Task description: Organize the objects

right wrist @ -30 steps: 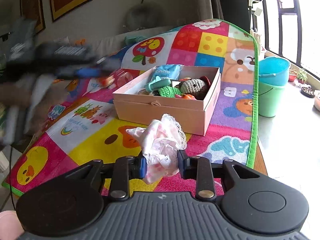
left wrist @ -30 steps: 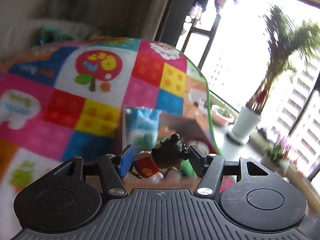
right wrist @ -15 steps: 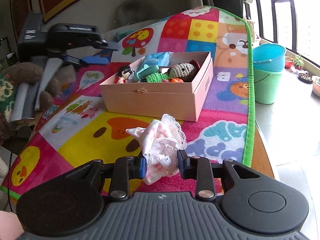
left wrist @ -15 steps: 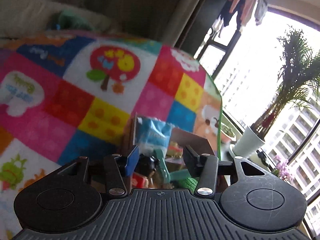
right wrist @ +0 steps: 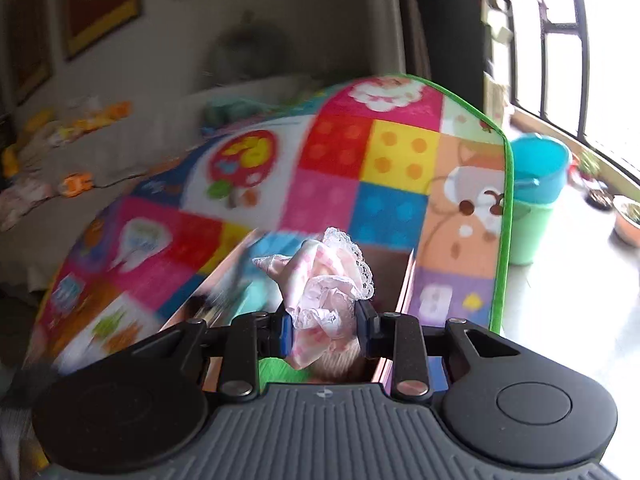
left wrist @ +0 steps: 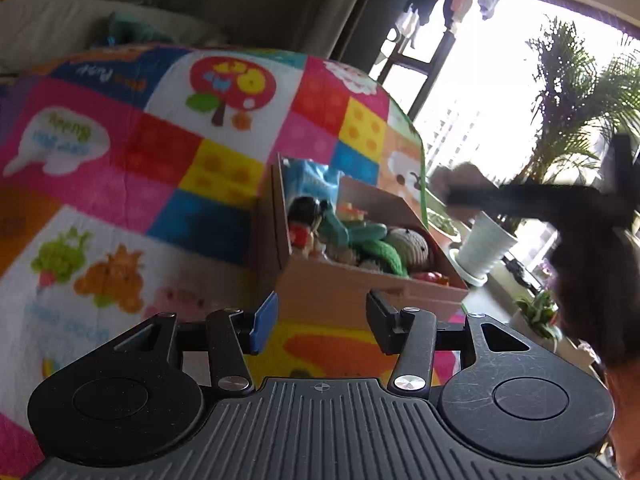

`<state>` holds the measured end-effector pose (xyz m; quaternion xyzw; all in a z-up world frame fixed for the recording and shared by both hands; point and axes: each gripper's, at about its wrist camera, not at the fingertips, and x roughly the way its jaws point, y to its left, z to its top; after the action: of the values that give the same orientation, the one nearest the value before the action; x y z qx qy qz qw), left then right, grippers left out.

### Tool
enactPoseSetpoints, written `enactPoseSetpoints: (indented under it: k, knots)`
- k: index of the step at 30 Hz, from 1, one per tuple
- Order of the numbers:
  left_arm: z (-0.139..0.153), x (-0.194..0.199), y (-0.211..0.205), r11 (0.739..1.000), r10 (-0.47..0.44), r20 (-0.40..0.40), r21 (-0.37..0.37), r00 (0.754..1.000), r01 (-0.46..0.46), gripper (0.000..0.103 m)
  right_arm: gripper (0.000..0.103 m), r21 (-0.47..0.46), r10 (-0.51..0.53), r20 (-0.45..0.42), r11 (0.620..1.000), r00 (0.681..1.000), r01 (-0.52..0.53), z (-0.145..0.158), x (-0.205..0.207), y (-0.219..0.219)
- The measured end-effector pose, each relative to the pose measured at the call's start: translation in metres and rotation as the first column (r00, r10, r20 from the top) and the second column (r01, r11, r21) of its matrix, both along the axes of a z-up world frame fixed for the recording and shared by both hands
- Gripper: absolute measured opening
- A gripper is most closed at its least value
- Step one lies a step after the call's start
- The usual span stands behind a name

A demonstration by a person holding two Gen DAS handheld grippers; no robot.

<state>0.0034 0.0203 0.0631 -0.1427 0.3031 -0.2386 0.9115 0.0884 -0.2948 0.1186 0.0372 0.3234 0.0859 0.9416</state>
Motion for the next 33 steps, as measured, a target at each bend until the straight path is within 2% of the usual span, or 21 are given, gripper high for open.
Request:
enactPoseSetpoints:
  k: [2,3,4,8,10,13,15,20,21,22,24,25,28,30,32,33]
  knots:
    - [-0.005,0.000,0.007,1.000,0.004,-0.001,-0.017,1.000,-0.004,0.053,0.039,-0.014,-0.017,-0.095,1.000,0.995,0.015,-0.008,0.040,0.003]
    - [-0.008,0.000,0.011,1.000,0.005,-0.003,-0.030,1.000,-0.005,0.053,0.054,-0.015,-0.040,-0.123,0.999,0.992,0.038,-0.012,0.051,0.003]
    - [-0.010,0.000,0.016,0.999,0.009,-0.004,-0.044,1.000,-0.009,0.053,0.061,-0.019,-0.073,-0.135,0.997,0.988,0.071,-0.013,0.061,0.003]
    - [-0.022,0.004,0.036,0.994,0.043,0.014,-0.104,0.999,-0.041,0.053,0.064,-0.026,-0.102,-0.110,0.995,0.989,0.100,-0.007,0.070,0.008]
    - [-0.030,0.008,0.044,0.987,0.054,0.020,-0.154,0.998,-0.050,0.053,0.073,-0.006,-0.094,-0.117,0.996,0.989,0.094,-0.003,0.075,0.012]
    - [-0.043,0.013,0.053,0.971,0.056,0.009,-0.234,0.998,-0.053,0.053,0.073,0.013,-0.088,-0.181,0.996,0.980,0.091,-0.007,0.092,0.020]
    - [-0.050,0.015,0.057,0.966,0.055,-0.004,-0.254,0.998,-0.055,0.053,0.073,0.011,-0.095,-0.244,0.995,0.965,0.101,-0.018,0.105,0.025]
    - [-0.053,0.015,0.068,0.946,0.059,-0.016,-0.320,0.998,-0.061,0.053,0.073,-0.070,-0.170,-0.342,0.985,0.924,0.155,-0.058,0.135,0.035]
    - [-0.053,0.015,0.069,0.944,0.058,-0.016,-0.325,0.998,-0.060,0.053,0.076,-0.061,-0.169,-0.361,0.986,0.917,0.157,-0.065,0.139,0.036]
    - [-0.054,0.015,0.069,0.942,0.055,-0.019,-0.329,0.998,-0.058,0.053,0.079,-0.067,-0.156,-0.350,0.988,0.924,0.142,-0.066,0.139,0.042]
    - [-0.054,0.015,0.069,0.940,0.047,-0.023,-0.337,0.999,-0.052,0.053,0.079,-0.058,-0.116,-0.378,0.993,0.918,0.102,-0.067,0.138,0.050]
    - [-0.054,0.014,0.069,0.938,0.044,-0.023,-0.342,0.999,-0.050,0.053,0.079,-0.088,-0.119,-0.354,0.992,0.928,0.094,-0.063,0.135,0.055]
    - [-0.055,0.013,0.071,0.931,0.038,-0.024,-0.363,0.999,-0.044,0.053,0.079,-0.218,-0.084,-0.201,0.975,0.976,0.039,-0.040,0.119,0.073]
    - [-0.056,0.014,0.072,0.925,0.035,-0.026,-0.377,0.999,-0.042,0.053,0.079,-0.223,-0.052,-0.145,0.975,0.988,0.018,-0.028,0.116,0.081]
    - [-0.057,0.014,0.072,0.921,0.030,-0.032,-0.387,0.999,-0.040,0.053,0.071,-0.205,-0.042,-0.121,0.979,0.992,0.016,-0.023,0.119,0.090]
    - [-0.057,0.015,0.072,0.921,0.030,-0.034,-0.387,0.999,-0.040,0.053,0.055,-0.195,-0.039,-0.118,0.981,0.992,0.015,-0.024,0.123,0.095]
